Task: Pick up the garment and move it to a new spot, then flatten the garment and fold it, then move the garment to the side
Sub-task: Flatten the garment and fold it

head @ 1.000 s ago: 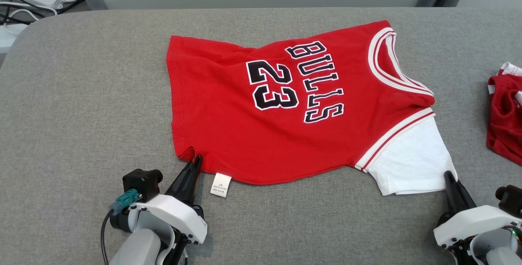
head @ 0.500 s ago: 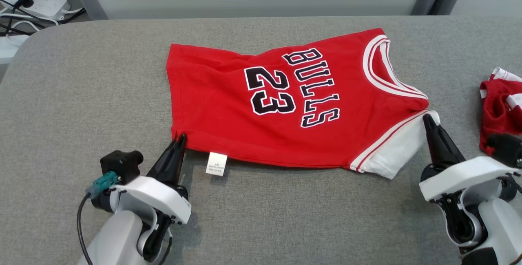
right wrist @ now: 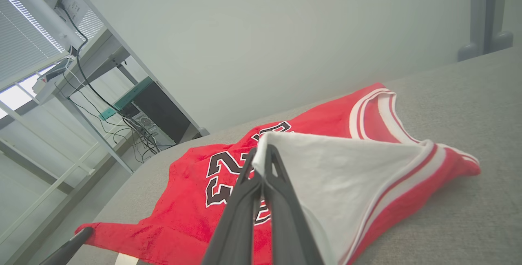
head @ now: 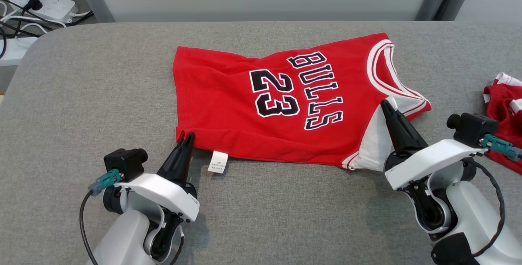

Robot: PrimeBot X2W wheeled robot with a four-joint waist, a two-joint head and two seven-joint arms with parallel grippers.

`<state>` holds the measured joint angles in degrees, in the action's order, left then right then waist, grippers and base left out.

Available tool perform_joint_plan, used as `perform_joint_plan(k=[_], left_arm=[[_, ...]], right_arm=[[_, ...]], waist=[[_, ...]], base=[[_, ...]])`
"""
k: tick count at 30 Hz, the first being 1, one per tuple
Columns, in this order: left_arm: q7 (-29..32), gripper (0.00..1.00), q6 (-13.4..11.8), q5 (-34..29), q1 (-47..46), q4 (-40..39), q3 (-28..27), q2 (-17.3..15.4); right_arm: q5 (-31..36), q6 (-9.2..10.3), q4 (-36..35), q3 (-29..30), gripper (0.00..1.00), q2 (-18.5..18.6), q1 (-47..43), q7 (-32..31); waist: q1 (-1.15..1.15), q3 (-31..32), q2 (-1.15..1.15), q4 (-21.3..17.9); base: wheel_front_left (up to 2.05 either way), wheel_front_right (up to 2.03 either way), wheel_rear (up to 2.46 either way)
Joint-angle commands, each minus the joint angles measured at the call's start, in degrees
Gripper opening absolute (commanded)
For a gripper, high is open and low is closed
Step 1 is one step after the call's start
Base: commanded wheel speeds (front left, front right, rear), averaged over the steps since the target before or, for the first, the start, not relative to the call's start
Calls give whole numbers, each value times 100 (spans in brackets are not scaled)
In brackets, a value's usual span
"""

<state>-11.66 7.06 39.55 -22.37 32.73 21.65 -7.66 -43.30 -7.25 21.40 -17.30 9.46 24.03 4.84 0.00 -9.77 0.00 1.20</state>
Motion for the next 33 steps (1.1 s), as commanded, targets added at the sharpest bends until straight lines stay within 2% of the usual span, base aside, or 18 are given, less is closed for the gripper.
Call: perform_joint_plan(k=[1,8,9,15,20,25,28,31,33], left_arm=[[-78,0,3,72,-43,-139,-190,-123],[-144,0,-30,64,-104,-760,-321,-316],[-117,0,-96,39,-152,-1128,-392,-448],[319,0,-322,-70,-395,-2180,-543,-932],[693,0,-502,12,-391,-2747,-670,-1152],[1548,0,-643,458,60,-3354,-641,-1324],[2592,0,-750,774,326,-3701,-379,-1557],[3263,0,-984,858,498,-3877,-154,-1683],[3563,0,-1085,943,677,-3911,45,-1629]], right_arm=[[-68,-24,-161,-131,0,-23,15,114],[-147,-24,-599,-247,0,30,245,346],[-163,-24,-802,-259,0,65,341,397],[-152,-24,-1505,-101,0,153,751,474],[-146,-24,-1965,83,0,146,776,302],[-169,-24,-2321,217,0,220,287,-433],[-160,-24,-2430,60,0,412,-7,-1279],[-219,-24,-2545,-181,0,574,-276,-2142],[-312,-24,-2631,-301,0,586,-466,-2564]], waist=[[0,14,0,-4],[0,232,0,-21],[0,345,0,-26],[0,715,0,-54],[0,865,0,-98],[0,855,0,-148],[0,849,0,-146],[0,807,0,-145],[0,713,0,-160]], base=[[0,0,0],[0,0,0],[0,0,0],[0,0,0],[0,0,0],[0,0,0],[0,0,0],[0,0,0],[0,0,0]])
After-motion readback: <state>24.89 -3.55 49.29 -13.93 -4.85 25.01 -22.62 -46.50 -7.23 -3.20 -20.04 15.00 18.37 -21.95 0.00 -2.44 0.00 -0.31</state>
